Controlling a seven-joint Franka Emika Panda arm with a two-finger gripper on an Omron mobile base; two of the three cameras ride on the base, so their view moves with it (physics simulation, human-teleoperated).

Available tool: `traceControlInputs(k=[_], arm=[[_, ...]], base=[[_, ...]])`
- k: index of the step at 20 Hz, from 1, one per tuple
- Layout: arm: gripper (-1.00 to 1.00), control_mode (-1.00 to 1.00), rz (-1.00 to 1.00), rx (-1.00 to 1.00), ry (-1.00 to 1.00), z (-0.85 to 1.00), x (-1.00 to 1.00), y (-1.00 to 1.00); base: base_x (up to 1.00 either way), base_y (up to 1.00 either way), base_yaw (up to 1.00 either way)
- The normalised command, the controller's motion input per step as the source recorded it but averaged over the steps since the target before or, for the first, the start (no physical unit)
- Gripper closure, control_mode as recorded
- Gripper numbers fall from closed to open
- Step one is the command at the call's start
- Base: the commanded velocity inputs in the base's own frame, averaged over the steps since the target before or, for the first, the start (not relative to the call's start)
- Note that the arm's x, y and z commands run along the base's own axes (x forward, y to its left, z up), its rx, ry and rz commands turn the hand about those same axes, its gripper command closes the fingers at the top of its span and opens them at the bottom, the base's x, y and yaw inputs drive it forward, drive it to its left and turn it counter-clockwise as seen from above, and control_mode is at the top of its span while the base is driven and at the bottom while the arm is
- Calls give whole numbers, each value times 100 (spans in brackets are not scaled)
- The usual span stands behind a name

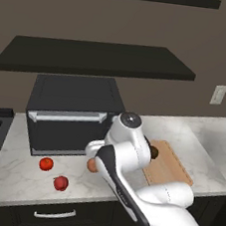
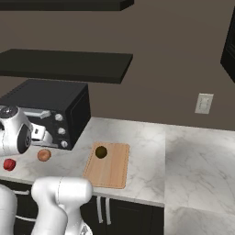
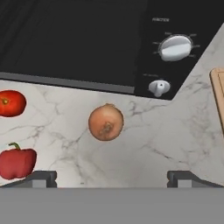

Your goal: Place the avocado, onion, tomato, and bell pepper on the cutting board.

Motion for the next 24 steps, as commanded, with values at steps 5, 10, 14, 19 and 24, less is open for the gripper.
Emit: traceControlInputs(k=[5, 10, 14, 19, 24], arm=[[-100, -100, 0, 0, 4, -27, 29, 7], [-100, -100, 0, 0, 7, -32, 28, 7], [-100, -100, 0, 0, 6, -26, 22, 10], [-100, -100, 0, 0, 3, -19, 16, 15], [-100, -100, 0, 0, 2, -19, 7, 13]], base=[[0, 0, 0], [0, 0, 0], [0, 0, 0], [0, 0, 0], [0, 0, 0]])
